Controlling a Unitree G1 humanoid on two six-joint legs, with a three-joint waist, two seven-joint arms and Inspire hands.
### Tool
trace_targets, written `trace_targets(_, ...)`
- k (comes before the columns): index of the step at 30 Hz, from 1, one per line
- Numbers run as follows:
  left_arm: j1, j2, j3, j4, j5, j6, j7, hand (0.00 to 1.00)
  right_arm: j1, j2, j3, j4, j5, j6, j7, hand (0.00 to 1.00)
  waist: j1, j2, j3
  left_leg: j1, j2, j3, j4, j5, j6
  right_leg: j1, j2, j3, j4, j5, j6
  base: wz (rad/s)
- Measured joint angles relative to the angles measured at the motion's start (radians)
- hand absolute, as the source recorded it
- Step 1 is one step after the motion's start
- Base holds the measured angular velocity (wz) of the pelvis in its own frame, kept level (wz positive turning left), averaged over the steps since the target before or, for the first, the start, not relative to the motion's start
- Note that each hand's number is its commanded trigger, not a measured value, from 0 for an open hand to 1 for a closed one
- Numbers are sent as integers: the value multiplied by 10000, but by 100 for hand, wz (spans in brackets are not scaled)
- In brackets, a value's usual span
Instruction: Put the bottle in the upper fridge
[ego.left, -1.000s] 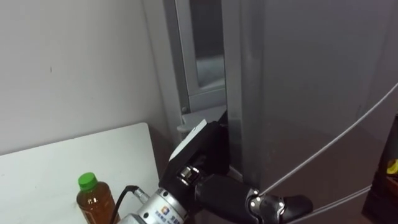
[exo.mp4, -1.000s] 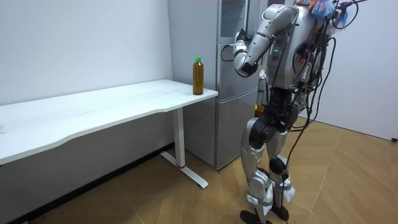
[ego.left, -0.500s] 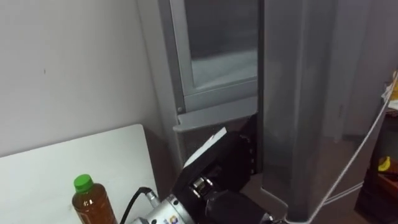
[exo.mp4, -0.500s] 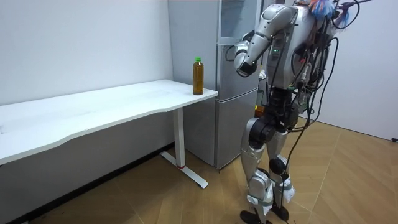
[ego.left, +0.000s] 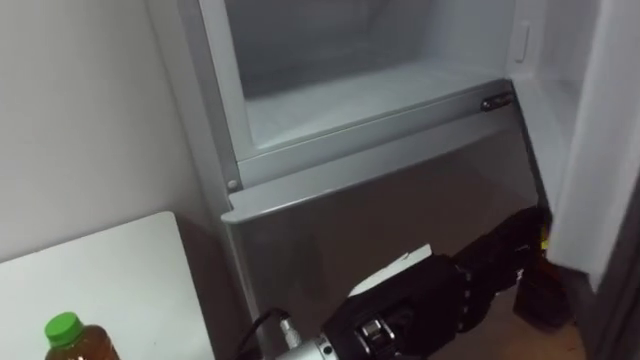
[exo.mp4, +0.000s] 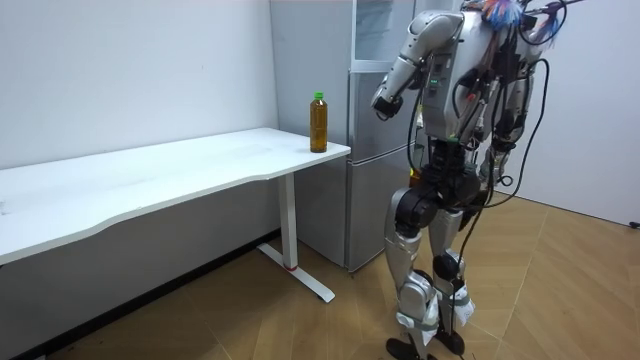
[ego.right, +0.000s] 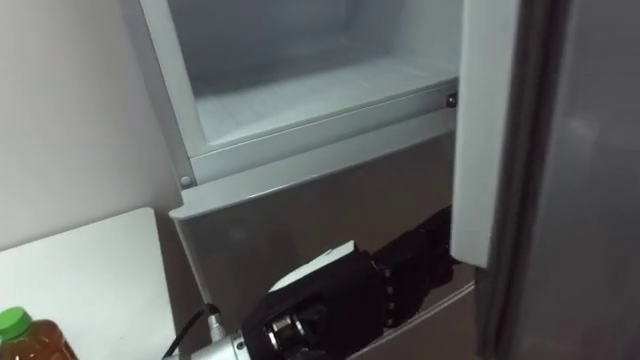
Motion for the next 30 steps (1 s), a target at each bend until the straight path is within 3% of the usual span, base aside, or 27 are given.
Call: trace_targets(30, -35, 6, -406, 476, 119, 0, 189, 0, -42, -17, 107, 26, 0, -54, -387, 0, -86, 145, 92, 12, 18, 70, -25, -19, -31, -95, 45, 238, 5, 2, -4, -2)
